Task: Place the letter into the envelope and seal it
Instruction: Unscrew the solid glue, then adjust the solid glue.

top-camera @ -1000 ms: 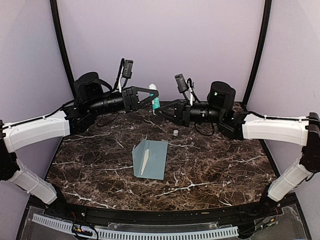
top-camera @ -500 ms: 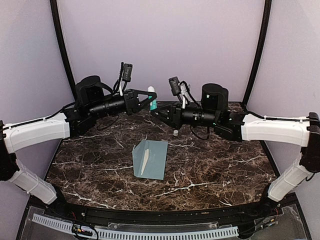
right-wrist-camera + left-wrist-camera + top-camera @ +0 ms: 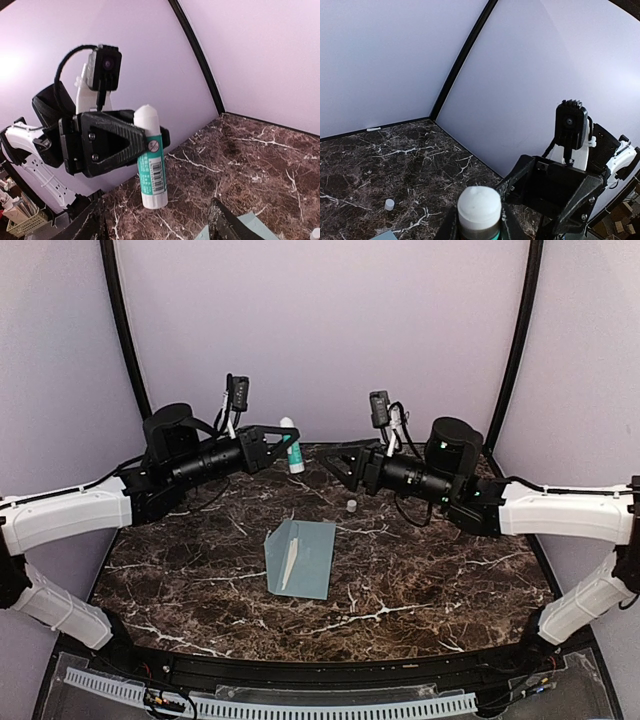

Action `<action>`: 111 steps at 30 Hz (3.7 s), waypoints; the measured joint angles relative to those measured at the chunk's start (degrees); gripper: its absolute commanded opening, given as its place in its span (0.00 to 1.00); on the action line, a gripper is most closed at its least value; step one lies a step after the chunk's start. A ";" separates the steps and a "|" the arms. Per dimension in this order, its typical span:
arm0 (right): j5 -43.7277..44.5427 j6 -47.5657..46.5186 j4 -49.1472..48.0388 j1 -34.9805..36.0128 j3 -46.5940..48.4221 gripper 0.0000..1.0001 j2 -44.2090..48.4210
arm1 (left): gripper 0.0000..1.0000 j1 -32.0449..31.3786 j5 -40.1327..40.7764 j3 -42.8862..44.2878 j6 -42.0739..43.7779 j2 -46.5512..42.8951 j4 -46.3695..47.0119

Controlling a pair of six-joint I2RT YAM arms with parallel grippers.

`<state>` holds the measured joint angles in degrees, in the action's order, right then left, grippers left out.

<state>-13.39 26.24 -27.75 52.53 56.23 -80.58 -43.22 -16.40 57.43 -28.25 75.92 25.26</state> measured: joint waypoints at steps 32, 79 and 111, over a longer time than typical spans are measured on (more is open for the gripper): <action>-12.15 5.75 -6.45 -0.02 9.03 0.32 -10.91 | 0.00 0.00 -5.20 -2.47 -7.17 -1.53 10.80; -17.79 -13.90 26.62 -3.21 11.61 0.04 -3.63 | 0.90 3.28 -21.75 8.44 -2.69 2.78 -17.00; -18.56 -19.78 37.29 -3.21 17.20 0.02 -4.90 | 0.40 3.32 -28.09 10.14 -3.74 6.60 -18.95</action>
<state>-31.94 6.46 9.54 49.32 73.43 -85.47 -39.90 -44.49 67.57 -31.99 82.52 6.31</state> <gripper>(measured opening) 0.200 0.400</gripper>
